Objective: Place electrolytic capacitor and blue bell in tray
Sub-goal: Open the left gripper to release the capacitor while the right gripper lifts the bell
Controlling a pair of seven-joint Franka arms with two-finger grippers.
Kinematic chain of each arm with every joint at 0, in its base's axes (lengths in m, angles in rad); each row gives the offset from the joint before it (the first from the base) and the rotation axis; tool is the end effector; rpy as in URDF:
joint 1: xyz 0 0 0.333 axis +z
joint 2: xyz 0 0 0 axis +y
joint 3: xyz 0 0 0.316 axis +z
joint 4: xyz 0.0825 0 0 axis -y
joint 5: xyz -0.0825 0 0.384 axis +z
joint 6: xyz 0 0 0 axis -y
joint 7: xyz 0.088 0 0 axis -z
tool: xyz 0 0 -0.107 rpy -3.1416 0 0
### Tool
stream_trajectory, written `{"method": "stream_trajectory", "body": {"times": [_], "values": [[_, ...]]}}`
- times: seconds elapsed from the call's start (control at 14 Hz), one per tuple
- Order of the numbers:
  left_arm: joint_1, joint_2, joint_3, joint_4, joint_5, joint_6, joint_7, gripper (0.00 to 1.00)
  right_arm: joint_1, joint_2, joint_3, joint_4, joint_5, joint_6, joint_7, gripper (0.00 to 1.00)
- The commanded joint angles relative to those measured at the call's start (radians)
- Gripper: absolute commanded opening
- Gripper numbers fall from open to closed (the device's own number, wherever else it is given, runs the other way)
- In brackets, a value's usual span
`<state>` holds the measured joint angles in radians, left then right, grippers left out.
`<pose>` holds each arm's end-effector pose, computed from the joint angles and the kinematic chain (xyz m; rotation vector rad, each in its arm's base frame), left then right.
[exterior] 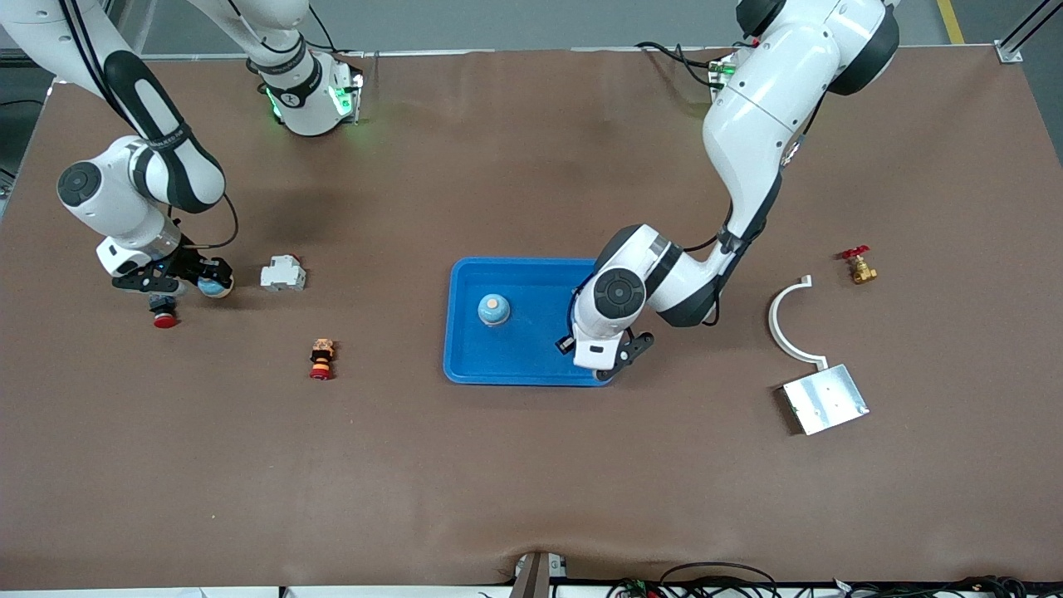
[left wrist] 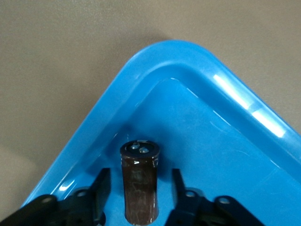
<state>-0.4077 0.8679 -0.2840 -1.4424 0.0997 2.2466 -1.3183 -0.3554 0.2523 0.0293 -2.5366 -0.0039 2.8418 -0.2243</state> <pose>0.5781 -0.4271 0.1817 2.9200 0.9930 -0.2076 0.4383 -0.1473 0.1844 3.1280 -0.1553 0.0825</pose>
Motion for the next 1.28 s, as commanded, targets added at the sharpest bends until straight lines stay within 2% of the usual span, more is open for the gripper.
{"method": "stream_trajectory", "body": {"times": [0.0, 0.14, 0.57, 1.0, 1.21], "values": [[-0.019, -0.01, 0.014, 0.019, 0.02, -0.009, -0.021, 1.0, 0.064, -0.04, 0.0, 0.01, 0.016, -0.045, 0.095, 0.0], [-0.017, -0.029, 0.012, 0.019, 0.02, -0.016, -0.021, 1.0, 0.091, -0.057, 0.001, 0.015, 0.016, -0.067, 0.14, 0.0], [-0.002, -0.144, 0.011, 0.019, 0.011, -0.065, -0.021, 1.0, 0.211, -0.133, 0.0, 0.11, 0.015, -0.318, 0.339, 0.0], [0.036, -0.317, 0.014, 0.014, 0.025, -0.261, -0.003, 1.0, 0.329, -0.133, 0.001, 0.147, 0.015, -0.325, 0.581, 0.0], [0.098, -0.389, 0.011, 0.011, 0.023, -0.399, 0.13, 1.0, 0.435, -0.13, 0.0, 0.185, 0.015, -0.34, 0.756, 0.0]]}}
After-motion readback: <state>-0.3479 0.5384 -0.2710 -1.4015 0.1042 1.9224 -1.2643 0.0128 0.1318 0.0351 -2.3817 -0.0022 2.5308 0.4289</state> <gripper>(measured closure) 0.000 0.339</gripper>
